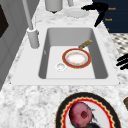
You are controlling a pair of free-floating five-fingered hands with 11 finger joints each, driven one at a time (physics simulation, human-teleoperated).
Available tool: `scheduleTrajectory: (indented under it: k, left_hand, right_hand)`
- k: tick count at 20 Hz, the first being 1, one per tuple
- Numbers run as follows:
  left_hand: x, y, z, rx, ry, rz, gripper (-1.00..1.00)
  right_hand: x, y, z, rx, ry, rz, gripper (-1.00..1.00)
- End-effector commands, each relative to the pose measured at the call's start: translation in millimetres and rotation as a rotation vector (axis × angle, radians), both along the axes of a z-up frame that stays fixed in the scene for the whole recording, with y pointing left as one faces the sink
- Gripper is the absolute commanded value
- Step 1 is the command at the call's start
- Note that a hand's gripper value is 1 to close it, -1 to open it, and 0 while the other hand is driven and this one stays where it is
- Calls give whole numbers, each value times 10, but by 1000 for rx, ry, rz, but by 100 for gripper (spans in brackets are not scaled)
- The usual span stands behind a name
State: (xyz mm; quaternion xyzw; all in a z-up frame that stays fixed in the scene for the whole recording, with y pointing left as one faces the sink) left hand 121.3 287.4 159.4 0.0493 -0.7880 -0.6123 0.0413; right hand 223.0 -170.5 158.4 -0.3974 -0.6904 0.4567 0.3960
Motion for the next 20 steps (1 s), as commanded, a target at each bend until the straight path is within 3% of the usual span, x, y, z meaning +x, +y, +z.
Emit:
scheduleTrajectory:
  k: [1,4,7,14,20]
  left_hand:
    - [0,0,0,0,0,0,0]
    - [0,0,0,0,0,0,0]
    - [0,0,0,0,0,0,0]
    - [0,0,0,0,0,0,0]
    - [0,0,0,0,0,0,0]
  right_hand:
    - [12,-3,31,0,22,-28,-100]
    - [13,-38,98,-1,52,-13,-100]
    - [26,-13,60,0,28,-11,-100]
    - [-12,-279,549,-26,126,-38,-100]
    - [-26,-489,951,-41,145,-72,-100]
